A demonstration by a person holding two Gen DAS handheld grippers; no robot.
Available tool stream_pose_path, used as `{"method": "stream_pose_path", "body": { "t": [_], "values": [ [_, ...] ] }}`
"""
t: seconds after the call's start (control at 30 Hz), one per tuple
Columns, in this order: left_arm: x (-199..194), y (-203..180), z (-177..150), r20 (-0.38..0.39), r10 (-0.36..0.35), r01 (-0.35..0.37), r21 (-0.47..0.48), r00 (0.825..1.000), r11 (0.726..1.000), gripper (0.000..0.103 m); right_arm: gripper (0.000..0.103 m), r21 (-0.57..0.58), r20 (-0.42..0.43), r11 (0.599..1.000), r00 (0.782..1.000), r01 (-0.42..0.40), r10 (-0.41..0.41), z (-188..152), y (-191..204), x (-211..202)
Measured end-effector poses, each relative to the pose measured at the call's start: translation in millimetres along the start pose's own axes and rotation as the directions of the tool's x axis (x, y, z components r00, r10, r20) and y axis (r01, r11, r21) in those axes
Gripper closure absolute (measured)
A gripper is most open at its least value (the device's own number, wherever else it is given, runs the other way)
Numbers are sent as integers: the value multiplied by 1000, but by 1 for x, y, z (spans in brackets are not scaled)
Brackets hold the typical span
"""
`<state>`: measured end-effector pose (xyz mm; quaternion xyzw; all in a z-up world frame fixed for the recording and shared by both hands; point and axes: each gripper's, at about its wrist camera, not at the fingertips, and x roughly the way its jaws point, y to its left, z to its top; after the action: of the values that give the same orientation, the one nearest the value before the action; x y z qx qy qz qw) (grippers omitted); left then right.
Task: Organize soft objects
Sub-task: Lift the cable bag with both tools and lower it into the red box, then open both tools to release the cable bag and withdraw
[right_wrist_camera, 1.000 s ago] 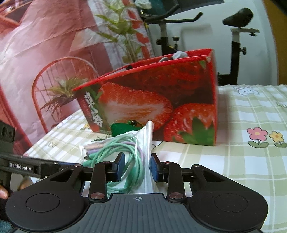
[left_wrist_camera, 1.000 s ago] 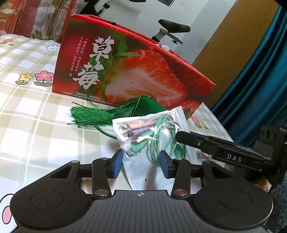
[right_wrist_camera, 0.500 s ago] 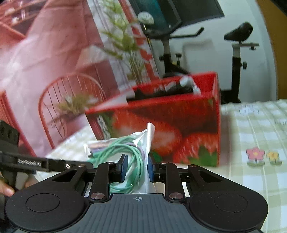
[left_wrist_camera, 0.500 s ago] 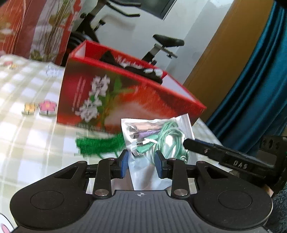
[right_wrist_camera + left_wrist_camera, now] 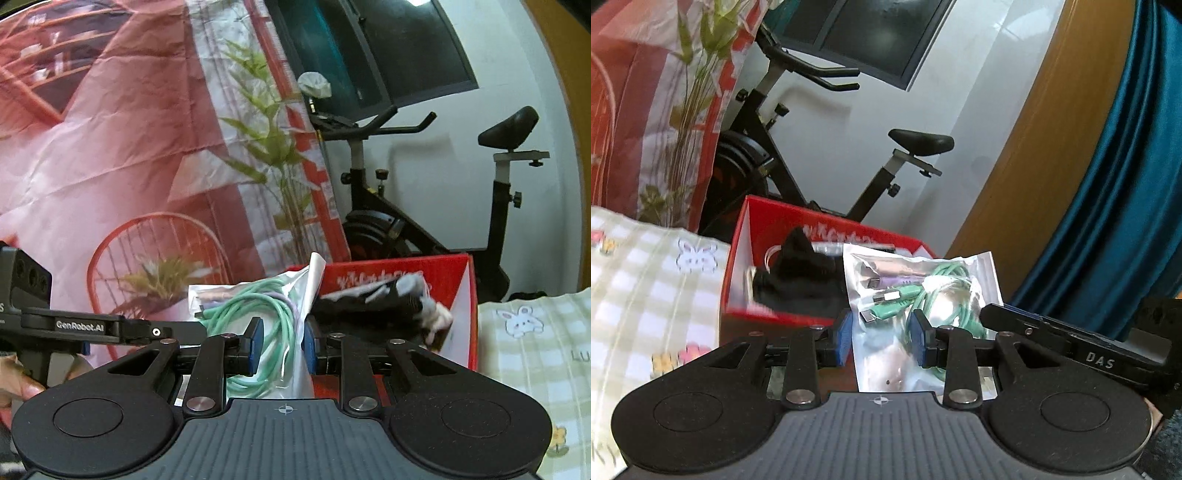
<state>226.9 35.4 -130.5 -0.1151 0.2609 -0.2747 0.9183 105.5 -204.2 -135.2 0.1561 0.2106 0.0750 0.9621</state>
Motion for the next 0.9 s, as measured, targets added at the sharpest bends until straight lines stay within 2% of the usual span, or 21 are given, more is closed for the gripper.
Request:
{"method": "stream_pose_path", "body": {
  "t": [0.2,0.37,0.63,0.83,0.9],
  "values": [
    [23,11,26,2,14,-14,-8,1000,1000,69,82,-5,-23,998,998,65,-65,30,-2,30],
    [39,8,40,-2,47,-47,40,999,998,69,82,-1,-63,993,991,120,-120,36,-13,57],
    [64,5,37,-50,94,-89,84,994,992,69,82,45,-143,982,974,184,-176,26,-34,90],
    [78,5,30,-104,125,-113,112,987,987,69,82,36,-206,974,955,226,-214,14,-43,106],
    [81,5,28,-125,130,-116,117,984,986,64,82,34,-233,974,949,226,-212,10,-46,109]
  ]
}}
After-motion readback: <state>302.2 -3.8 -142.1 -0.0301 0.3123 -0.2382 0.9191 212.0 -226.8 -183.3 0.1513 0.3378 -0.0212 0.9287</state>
